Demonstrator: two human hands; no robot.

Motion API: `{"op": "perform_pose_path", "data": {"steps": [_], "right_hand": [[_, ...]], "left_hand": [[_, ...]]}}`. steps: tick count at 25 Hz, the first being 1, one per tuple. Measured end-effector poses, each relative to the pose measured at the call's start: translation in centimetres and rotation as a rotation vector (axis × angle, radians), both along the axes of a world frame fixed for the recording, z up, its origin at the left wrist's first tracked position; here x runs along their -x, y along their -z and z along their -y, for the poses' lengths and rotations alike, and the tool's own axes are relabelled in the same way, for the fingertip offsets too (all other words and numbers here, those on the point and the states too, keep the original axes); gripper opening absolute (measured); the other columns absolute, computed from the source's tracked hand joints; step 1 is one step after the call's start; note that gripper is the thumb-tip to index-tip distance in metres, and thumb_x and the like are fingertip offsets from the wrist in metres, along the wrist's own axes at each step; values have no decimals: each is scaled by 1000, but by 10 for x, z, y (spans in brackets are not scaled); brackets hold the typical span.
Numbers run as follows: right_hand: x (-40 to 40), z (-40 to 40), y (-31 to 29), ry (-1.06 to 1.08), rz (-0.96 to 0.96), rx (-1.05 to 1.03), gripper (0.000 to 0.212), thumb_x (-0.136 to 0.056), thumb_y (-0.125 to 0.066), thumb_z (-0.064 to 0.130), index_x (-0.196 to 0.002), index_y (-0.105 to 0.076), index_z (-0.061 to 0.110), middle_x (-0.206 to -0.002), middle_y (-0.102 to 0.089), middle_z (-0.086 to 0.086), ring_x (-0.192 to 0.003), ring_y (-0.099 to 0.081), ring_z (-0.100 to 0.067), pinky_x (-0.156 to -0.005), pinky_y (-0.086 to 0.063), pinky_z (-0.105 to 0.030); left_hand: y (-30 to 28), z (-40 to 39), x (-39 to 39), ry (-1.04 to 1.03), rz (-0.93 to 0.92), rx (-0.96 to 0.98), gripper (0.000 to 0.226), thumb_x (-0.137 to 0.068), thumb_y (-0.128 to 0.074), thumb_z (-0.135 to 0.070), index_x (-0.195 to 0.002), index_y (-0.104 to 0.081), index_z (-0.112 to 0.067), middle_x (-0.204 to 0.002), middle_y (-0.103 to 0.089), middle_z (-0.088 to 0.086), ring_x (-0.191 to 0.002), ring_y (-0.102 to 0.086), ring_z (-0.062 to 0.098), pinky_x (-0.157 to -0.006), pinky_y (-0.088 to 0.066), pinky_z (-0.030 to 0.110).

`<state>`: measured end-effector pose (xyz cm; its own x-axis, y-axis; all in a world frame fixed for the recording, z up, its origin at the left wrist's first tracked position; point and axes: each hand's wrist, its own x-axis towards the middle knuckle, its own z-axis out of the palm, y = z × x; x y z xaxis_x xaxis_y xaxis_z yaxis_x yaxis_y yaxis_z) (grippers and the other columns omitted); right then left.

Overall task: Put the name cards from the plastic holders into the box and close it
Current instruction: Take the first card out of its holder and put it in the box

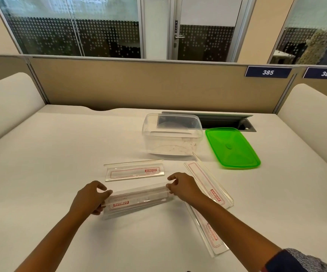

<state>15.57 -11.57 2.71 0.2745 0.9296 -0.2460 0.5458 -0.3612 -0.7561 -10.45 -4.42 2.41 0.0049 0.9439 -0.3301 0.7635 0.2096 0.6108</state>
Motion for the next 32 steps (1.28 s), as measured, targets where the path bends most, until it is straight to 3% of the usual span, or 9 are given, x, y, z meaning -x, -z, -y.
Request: {"op": "perform_pose_path", "data": {"steps": [7,11,13,16,20,22,25,30,32], "right_hand": [[-6,-1,7,-12,22,-70,40,-83,-67,22,-121,-55,15,-82,-59,1,-74,-55,-13,-55,-38,-12],[-12,-1,4,-4,73,-62,46,-84,-64,35,-125,-53,16,-93,-62,-3,-79,-54,-12,-56,-36,-13],[-9,1,1,-53,172,-93,55,-82,-60,51,-126,-50,20,-111,-60,-6,-91,-56,-14,-63,-40,-18],[1,6,-2,-164,511,-98,69,-80,-45,67,-134,-39,24,-128,-49,-6,-116,-47,-22,-83,-44,-32],[18,7,-14,-186,742,-174,67,-85,-42,63,-136,-35,20,-130,-46,-7,-117,-41,-26,-90,-42,-38],[27,9,-24,-222,744,-359,56,-86,-53,47,-132,-40,19,-125,-51,-5,-110,-47,-25,-82,-45,-36],[33,10,-39,-215,706,-618,53,-78,-69,30,-126,-50,16,-114,-62,-6,-97,-58,-24,-66,-53,-32],[27,9,-56,-105,568,-820,50,-71,-77,26,-115,-58,13,-100,-70,-7,-79,-68,-18,-60,-45,-14],[20,8,-58,-71,507,-827,41,-77,-73,23,-113,-58,11,-103,-69,-8,-81,-68,-20,-61,-46,-13]], "left_hand": [[-3,3,-5,-64,342,0,33,-85,-62,-10,-117,-52,-5,-79,-63,15,-65,-59,24,-56,-52,29],[-16,4,-3,-125,620,107,30,-87,-59,-4,-117,-55,-1,-85,-66,15,-74,-63,23,-52,-59,21],[-22,4,-3,-141,693,114,29,-88,-57,-6,-116,-56,1,-88,-65,17,-77,-63,23,-55,-59,19],[-37,5,-11,-175,692,3,29,-88,-57,-5,-117,-56,-2,-90,-65,18,-79,-64,24,-60,-60,21],[-71,12,-29,-132,737,-172,27,-85,-60,-4,-112,-61,-6,-80,-67,15,-76,-66,22,-66,-60,30],[-87,25,-44,-68,662,-273,22,-83,-60,-5,-103,-65,-13,-66,-68,9,-71,-67,19,-69,-56,29],[-104,53,-72,99,422,-502,22,-81,-61,-12,-95,-60,-28,-57,-68,-2,-61,-66,4,-51,-47,8],[-128,76,-100,265,371,-670,31,-83,-64,-23,-112,-52,-28,-64,-60,-20,-60,-62,0,-54,-43,1],[-136,78,-103,269,468,-719,27,-83,-56,-36,-108,-49,-30,-61,-60,-18,-54,-63,2,-50,-44,1]]}}
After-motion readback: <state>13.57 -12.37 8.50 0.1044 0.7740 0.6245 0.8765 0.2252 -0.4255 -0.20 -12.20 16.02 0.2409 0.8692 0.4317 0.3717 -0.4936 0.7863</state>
